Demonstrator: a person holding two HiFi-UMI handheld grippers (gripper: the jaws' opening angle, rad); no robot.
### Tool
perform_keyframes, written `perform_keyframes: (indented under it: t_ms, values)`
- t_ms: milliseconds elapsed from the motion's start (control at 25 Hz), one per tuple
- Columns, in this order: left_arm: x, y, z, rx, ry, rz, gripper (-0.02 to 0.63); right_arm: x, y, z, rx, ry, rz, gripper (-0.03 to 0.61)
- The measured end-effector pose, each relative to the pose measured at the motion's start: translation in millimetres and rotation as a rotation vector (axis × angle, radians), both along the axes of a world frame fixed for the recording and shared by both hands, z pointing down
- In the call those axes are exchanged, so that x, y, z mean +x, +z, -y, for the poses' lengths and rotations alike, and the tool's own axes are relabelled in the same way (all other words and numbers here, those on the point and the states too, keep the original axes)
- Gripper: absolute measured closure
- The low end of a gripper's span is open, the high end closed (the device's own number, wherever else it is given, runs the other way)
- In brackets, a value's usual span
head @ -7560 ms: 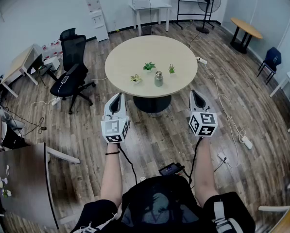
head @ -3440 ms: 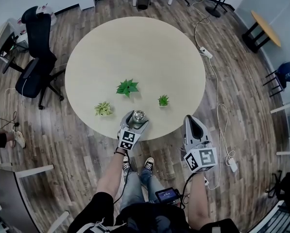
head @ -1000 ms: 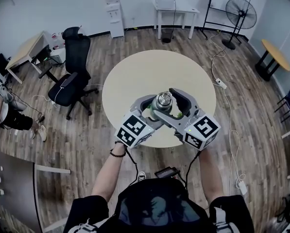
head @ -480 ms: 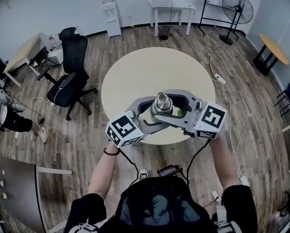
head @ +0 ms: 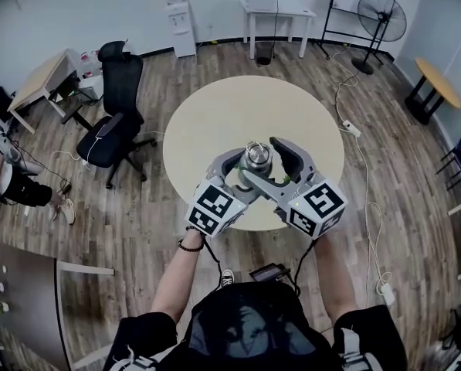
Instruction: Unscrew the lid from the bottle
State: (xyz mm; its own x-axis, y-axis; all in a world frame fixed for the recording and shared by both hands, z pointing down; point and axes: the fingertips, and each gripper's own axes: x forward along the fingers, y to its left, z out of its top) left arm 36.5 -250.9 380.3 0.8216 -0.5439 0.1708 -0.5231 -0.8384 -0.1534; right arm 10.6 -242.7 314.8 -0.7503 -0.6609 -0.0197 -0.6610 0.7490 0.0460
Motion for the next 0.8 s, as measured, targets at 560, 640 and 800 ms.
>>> perform_keyframes:
  t_ms: [560, 640, 800]
  values:
    - [-4.4, 10.9, -0.2, 0.026, -0.066, 0.036, 0.242, -7.9, 6.0, -0.9, -0.016, 0.008, -0.023, 0.314]
    - [-7.0, 0.6, -14.1, 0.012, 0.093, -0.017, 0.242, -16.9, -5.5, -15.8, 0.024, -0.177, -0.051, 0.314]
    - [-10.0, -19.5, -41.5, 0.038, 0.355, -0.032, 0.242, -26.8, -26.5, -44.8, 0.039, -0.523, -0.079, 0.314]
